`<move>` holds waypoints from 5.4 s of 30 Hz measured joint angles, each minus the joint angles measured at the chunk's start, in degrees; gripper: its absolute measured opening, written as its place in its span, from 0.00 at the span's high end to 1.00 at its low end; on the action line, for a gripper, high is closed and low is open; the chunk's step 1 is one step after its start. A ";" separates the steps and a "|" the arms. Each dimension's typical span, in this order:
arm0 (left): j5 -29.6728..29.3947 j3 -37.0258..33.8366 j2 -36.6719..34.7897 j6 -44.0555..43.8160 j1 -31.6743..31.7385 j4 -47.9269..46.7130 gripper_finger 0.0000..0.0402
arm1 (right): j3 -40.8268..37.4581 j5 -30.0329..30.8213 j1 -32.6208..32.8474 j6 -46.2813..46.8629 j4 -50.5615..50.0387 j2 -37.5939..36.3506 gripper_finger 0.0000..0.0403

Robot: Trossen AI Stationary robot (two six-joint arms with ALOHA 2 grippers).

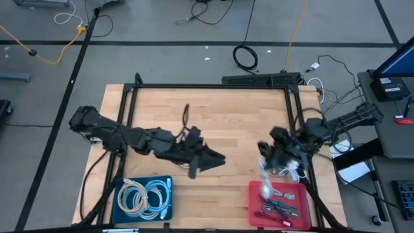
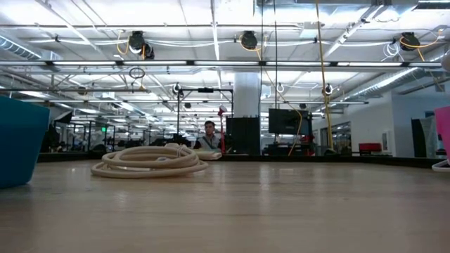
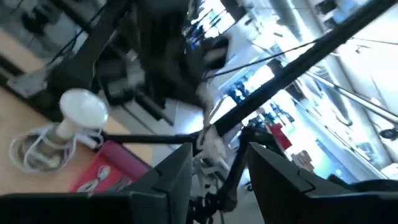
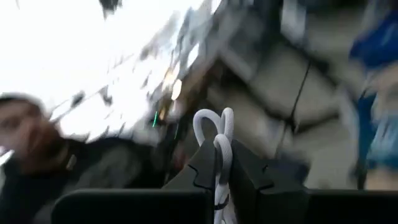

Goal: Pick & Place USB Port
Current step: Put the white charger cable into the pink bin, then put the light brown HDMI cable into the blue bin

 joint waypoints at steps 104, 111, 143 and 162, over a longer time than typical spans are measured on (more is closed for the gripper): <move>-7.22 0.02 -4.23 -0.68 -9.09 -15.83 0.60 | 30.66 31.98 24.28 -11.04 -22.23 30.88 0.66; -8.19 0.02 -4.23 -3.33 -10.70 -15.10 0.60 | 30.69 39.20 15.39 -38.38 7.86 25.13 0.67; 2.52 -9.48 -1.45 -32.04 8.00 -79.57 0.60 | 30.66 25.93 -17.91 -42.44 -59.74 11.01 0.67; 19.61 -29.20 -1.50 -21.32 20.09 -41.11 0.18 | 29.50 26.21 -15.79 -36.47 -57.56 9.93 0.67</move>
